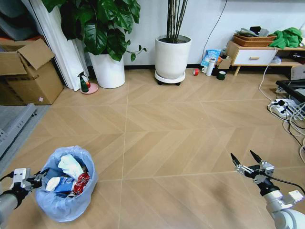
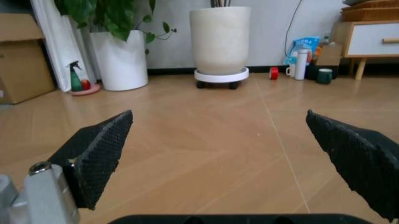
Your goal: Pick up the trash bin and place the garbage on the floor into it.
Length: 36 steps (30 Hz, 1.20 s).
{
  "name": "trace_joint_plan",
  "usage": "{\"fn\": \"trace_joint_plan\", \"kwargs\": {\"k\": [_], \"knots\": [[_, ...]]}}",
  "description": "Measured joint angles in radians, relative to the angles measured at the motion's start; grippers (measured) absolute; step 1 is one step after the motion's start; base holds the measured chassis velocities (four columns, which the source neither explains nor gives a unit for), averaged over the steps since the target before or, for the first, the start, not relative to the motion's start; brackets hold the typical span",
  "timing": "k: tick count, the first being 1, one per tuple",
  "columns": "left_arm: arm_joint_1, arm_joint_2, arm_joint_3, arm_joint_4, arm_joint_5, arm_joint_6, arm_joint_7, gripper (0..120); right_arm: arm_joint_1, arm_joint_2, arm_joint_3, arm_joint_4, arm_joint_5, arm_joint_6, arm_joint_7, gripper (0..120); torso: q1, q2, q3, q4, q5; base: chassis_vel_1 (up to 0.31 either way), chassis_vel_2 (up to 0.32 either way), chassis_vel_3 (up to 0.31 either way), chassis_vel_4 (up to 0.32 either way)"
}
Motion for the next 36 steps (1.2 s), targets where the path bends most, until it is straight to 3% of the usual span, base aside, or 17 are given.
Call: {"fn": "trace_joint_plan", "kwargs": {"k": [3,6,9,14,16,19,23,26,30,33,36], "knots": [[0.004,-0.003,-0.007,-0.002,0.0,0.0,0.0,0,0.001,-0.003,-0.005,0.0,0.0,0.0,0.0,100,0.0,0.0,0.0,0.0,-0.0015,0.152,-0.17,-0.165,0.157],[0.006,-0.011,-0.012,-0.002,0.001,0.0,0.001,0,0.001,-0.008,-0.007,0.0,0.0,0.0,0.0,100,0.0,0.0,0.0,0.0001,0.0,0.14,-0.141,-0.145,0.148],[0.007,-0.017,-0.013,-0.002,0.004,0.0,0.002,0,0.0,-0.009,-0.008,0.0,0.0,0.0,0.0,100,0.0,0.0,0.0,0.0003,-0.0018,0.137,-0.15,-0.127,0.145],[0.009,-0.029,-0.021,-0.002,0.007,0.0,0.002,0,-0.001,-0.01,-0.011,0.0,-0.001,0.0,0.0,100,0.0,0.0,0.0,-0.0001,0.0001,0.156,-0.145,-0.16,0.146],[0.013,-0.034,-0.029,-0.001,0.007,-0.001,0.004,0,0.0,-0.013,-0.013,0.0,-0.001,0.0,0.0,100,0.0,0.0,0.0,0.0,-0.0017,0.139,-0.147,-0.168,0.136],[0.016,-0.039,-0.037,0.0,0.007,-0.001,0.005,0,0.002,-0.016,-0.016,0.0,-0.001,0.0,0.0,100,0.0,0.0,0.0,0.0002,0.0004,0.154,-0.139,-0.153,0.161],[0.019,-0.043,-0.039,0.001,0.008,-0.002,0.007,0,0.003,-0.017,-0.018,0.0,-0.001,-0.001,0.0,100,0.0,0.0,0.0,0.0005,-0.0016,0.152,-0.154,-0.136,0.156],[0.019,-0.043,-0.04,0.001,0.009,-0.002,0.007,0,0.003,-0.017,-0.02,0.0,-0.001,-0.001,0.0,100,0.0,0.0,0.0,0.0002,0.0005,0.155,-0.139,-0.145,0.138],[0.017,-0.044,-0.04,0.001,0.009,-0.002,0.007,0,0.003,-0.017,-0.02,-0.001,-0.001,0.0,0.0,100,0.0,0.0,0.0,-0.0002,-0.0018,0.128,-0.14,-0.153,0.146],[0.017,-0.05,-0.038,0.001,0.013,-0.002,0.007,0,0.002,-0.016,-0.02,0.0,-0.001,0.0,0.0,100,0.0,0.0,0.0,0.0003,0.0002,0.145,-0.135,-0.153,0.154],[0.016,-0.053,-0.035,0.001,0.015,-0.002,0.007,0,0.001,-0.015,-0.019,0.0,0.0,0.001,0.0,100,0.0,0.0,0.0,0.0001,-0.0013,0.132,-0.138,-0.121,0.136]]}}
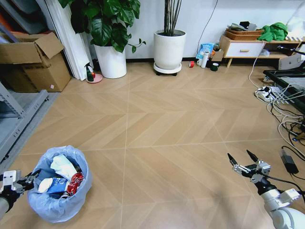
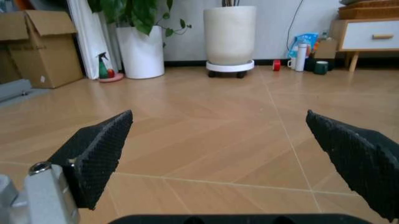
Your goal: Pick up the trash bin and place the garbage on the floor into it.
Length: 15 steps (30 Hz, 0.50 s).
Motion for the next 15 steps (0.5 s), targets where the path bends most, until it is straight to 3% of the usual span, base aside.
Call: {"fn": "trace_joint_plan", "kwargs": {"k": [7,15], "knots": [[0.0,-0.011,0.005,0.0,0.007,0.0,0.001,0,-0.001,0.004,0.002,0.004,0.009,0.013,-0.006,100,0.0,0.0,0.0,-0.0002,0.0002,0.117,-0.11,-0.11,0.099],[-0.002,-0.018,0.022,0.035,0.019,-0.004,0.002,0,-0.002,0.008,0.005,0.005,0.016,0.023,-0.009,100,0.0,0.0,0.0,0.0,0.0007,0.015,-0.007,-0.007,0.013]]}}
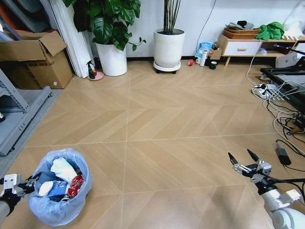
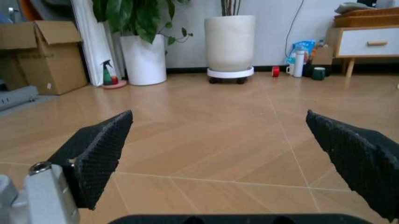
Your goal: Pick up the trash bin and place the garbage on the floor into it.
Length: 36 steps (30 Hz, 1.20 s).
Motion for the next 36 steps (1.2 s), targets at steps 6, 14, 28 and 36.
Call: {"fn": "trace_joint_plan", "kwargs": {"k": [6,14,28,36], "knots": [[-0.091,0.03,0.104,0.058,-0.012,0.009,-0.022,0,-0.01,0.004,0.006,0.006,0.0,0.001,-0.001,100,0.0,0.0,0.0,-0.0002,-0.0001,0.0,0.0,0.0,0.0],[-0.147,0.046,0.179,0.095,-0.03,0.019,-0.034,0,-0.034,0.016,0.028,0.016,-0.003,0.001,-0.001,100,0.0,0.0,0.0,0.0,0.0002,0.0,0.0,0.0,0.0],[-0.313,0.016,0.315,0.098,-0.008,0.028,-0.059,3,-0.078,0.005,0.059,0.059,-0.009,-0.004,-0.001,100,0.0,0.0,0.0,0.0002,-0.0001,0.0,0.0,0.0,0.0],[-0.325,0.021,0.328,0.065,0.001,0.028,-0.071,34,-0.089,0.011,0.063,0.07,-0.008,-0.004,-0.001,100,0.0,0.0,0.0,0.0001,0.0002,0.0,0.0,0.0,0.0]]}}
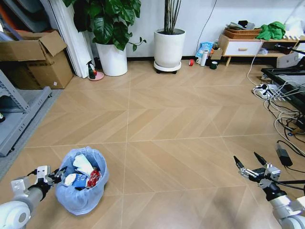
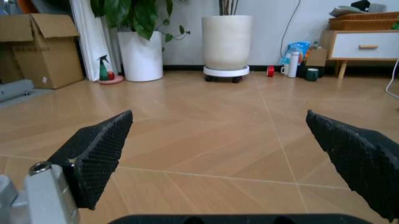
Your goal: Pick up the trash bin and place the garbage on the floor into it.
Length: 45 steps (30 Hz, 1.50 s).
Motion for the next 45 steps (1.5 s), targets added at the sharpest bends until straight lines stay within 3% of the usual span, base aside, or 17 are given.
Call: {"fn": "trace_joint_plan", "kwargs": {"k": [3,8,14,18,22,26,28,34,39,45], "knots": [[0.0,0.0,-0.002,-0.009,0.007,-0.007,0.001,41,-0.001,0.001,0.0,0.0,-0.001,0.0,0.0,100,0.0,0.0,0.0,0.0,-0.0005,0.0,0.0,0.0,0.0],[0.008,-0.017,-0.026,-0.058,0.058,-0.055,0.005,65,-0.011,0.004,0.006,0.02,-0.007,0.001,0.033,100,0.0,0.0,0.0,0.0,-0.0003,0.0,0.0,0.0,0.0],[0.001,-0.022,-0.041,-0.091,0.103,-0.093,-0.009,79,-0.02,0.0,0.021,0.055,-0.038,-0.004,0.099,100,0.0,0.0,0.0,-0.0001,-0.0003,0.0,0.0,0.0,0.0],[-0.037,-0.022,-0.047,-0.111,0.109,-0.127,-0.018,98,-0.041,-0.002,0.04,0.108,-0.07,0.003,0.152,100,0.0,0.0,0.0,-0.0001,-0.0004,0.0,0.0,0.0,0.0],[-0.048,-0.025,-0.046,-0.119,0.109,-0.139,-0.018,100,-0.053,0.004,0.043,0.13,-0.076,0.006,0.16,100,0.0,0.0,0.0,-0.0003,-0.0002,0.0,0.0,0.0,0.0],[-0.064,-0.027,-0.02,-0.146,0.115,-0.144,-0.016,100,-0.035,-0.042,0.002,0.155,-0.035,0.016,0.16,100,0.0,0.0,0.0,-0.0003,-0.0004,0.0,0.0,0.0,0.0],[-0.099,-0.037,0.033,-0.158,0.128,-0.15,-0.016,100,0.043,-0.073,-0.082,0.146,0.009,0.045,0.168,100,0.0,0.0,0.0,0.0001,-0.0006,0.0,0.0,0.0,0.0],[-0.144,-0.082,0.118,-0.154,0.178,-0.171,-0.006,100,0.157,-0.053,-0.237,0.095,0.066,0.083,0.174,100,0.0,0.0,0.0,0.0003,0.0001,0.0,0.0,0.0,0.0],[-0.169,-0.206,0.155,-0.114,0.251,-0.203,0.049,100,0.22,0.08,-0.321,0.037,0.053,0.1,0.14,100,0.0,0.0,0.0,-0.0002,-0.0003,0.0,0.0,0.0,0.0],[-0.187,-0.291,0.135,-0.086,0.314,-0.221,0.09,100,0.26,0.174,-0.333,0.022,0.033,0.091,0.118,100,0.0,0.0,0.0,-0.0001,-0.0003,0.0,0.0,0.0,0.0]]}}
